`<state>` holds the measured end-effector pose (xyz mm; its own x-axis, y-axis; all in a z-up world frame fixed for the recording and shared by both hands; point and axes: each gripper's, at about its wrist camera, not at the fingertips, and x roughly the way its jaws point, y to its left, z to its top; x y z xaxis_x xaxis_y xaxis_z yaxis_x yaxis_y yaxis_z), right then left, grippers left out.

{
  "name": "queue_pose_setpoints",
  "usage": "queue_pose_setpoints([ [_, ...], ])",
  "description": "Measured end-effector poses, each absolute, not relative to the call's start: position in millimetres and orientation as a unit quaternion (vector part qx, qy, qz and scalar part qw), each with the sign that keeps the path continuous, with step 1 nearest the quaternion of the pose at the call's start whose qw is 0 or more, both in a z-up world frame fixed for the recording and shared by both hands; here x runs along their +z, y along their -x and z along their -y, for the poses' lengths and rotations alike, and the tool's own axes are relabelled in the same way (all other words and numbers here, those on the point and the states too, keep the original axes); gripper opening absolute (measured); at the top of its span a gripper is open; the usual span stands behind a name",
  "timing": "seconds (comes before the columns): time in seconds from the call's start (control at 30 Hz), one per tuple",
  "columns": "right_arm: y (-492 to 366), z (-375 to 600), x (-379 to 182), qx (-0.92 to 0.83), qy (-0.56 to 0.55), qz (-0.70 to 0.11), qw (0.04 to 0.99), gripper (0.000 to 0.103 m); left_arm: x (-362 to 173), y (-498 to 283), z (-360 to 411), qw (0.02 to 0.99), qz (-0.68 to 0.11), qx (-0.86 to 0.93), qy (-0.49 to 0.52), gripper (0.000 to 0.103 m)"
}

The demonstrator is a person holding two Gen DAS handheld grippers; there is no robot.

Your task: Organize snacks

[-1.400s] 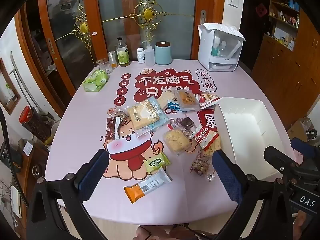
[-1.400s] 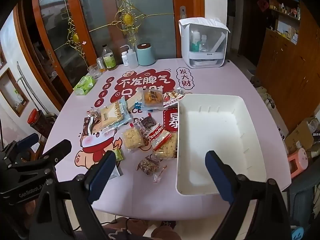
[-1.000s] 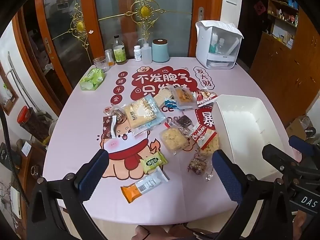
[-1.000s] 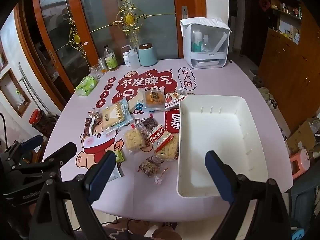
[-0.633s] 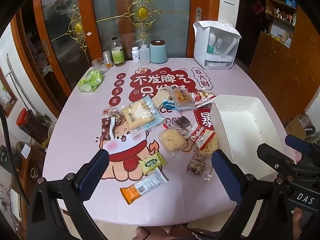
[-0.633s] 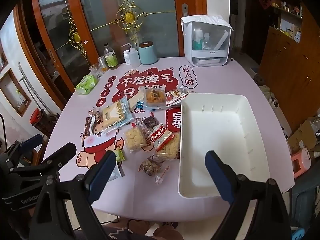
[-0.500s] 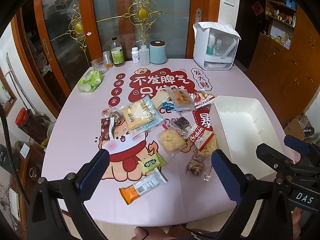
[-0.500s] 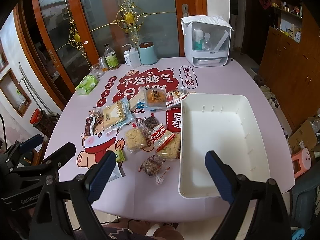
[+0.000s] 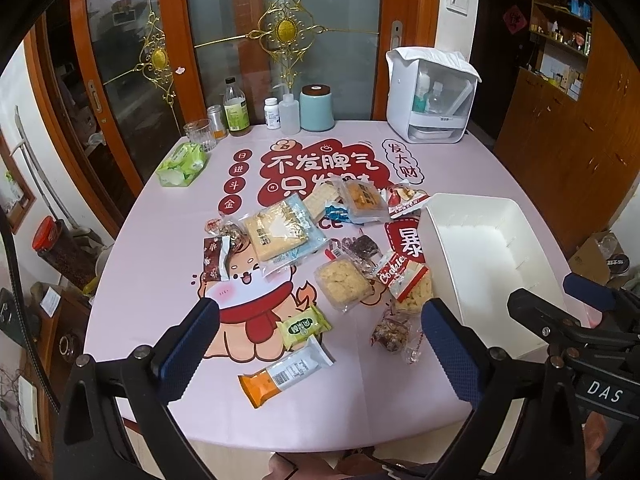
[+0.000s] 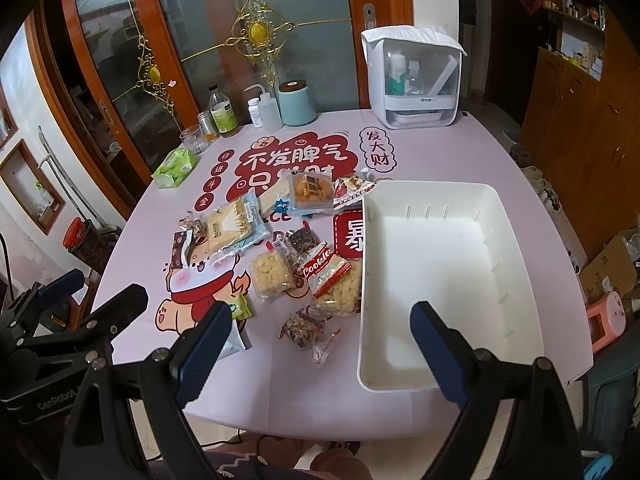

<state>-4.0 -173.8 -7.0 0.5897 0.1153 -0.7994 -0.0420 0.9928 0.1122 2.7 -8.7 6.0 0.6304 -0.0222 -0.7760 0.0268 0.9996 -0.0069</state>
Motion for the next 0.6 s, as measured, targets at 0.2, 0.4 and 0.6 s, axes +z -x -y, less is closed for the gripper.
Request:
queue_pose_setpoints([
  [0.2, 8, 176, -11, 0.054, -0.046, -0.453, 0.889, 0.092, -3, 2, 10, 0.898, -0.439, -0.013, 0.002, 0.1],
  [0.4, 8, 182, -9, 0.058, -0.048, -0.454, 0.888, 0.092, -5, 6, 13, 0.898, -0.44, -0.009, 0.0, 0.1],
  [0.6, 8, 186, -10, 0.066, -0.045, -0.456, 0.887, 0.092, -7, 9, 15, 0.897, -0.443, -0.004, 0.0, 0.1],
])
